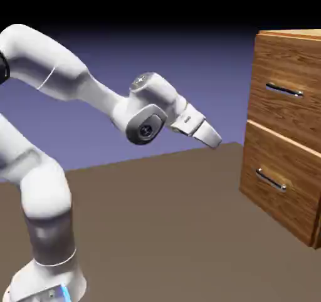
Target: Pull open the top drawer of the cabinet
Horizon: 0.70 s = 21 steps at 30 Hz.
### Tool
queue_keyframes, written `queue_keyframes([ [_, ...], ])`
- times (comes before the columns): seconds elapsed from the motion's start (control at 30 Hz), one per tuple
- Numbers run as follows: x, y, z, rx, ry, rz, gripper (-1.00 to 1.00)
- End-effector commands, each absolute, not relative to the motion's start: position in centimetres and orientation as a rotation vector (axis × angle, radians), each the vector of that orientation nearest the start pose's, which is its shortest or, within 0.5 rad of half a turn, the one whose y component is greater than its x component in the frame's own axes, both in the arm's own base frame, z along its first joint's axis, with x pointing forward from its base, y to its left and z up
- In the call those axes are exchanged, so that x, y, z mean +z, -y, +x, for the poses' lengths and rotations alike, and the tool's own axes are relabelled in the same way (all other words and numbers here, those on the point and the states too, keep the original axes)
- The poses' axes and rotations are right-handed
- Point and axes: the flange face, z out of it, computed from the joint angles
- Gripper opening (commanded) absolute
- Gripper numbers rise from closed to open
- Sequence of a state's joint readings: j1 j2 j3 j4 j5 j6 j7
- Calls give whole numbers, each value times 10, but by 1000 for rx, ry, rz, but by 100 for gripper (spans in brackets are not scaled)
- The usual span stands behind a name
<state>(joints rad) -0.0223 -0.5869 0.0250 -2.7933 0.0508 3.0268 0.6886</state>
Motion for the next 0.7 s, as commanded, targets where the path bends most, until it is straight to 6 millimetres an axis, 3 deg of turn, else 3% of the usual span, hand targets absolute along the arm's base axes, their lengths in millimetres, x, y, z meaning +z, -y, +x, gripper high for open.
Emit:
queue_keyframes([
  [0.0,483,8,390,-1109,-947,-2465,0],
  [0.33,585,44,374,-1418,-884,-2395,0],
  [0.67,662,36,351,-1735,-703,-2366,0],
])
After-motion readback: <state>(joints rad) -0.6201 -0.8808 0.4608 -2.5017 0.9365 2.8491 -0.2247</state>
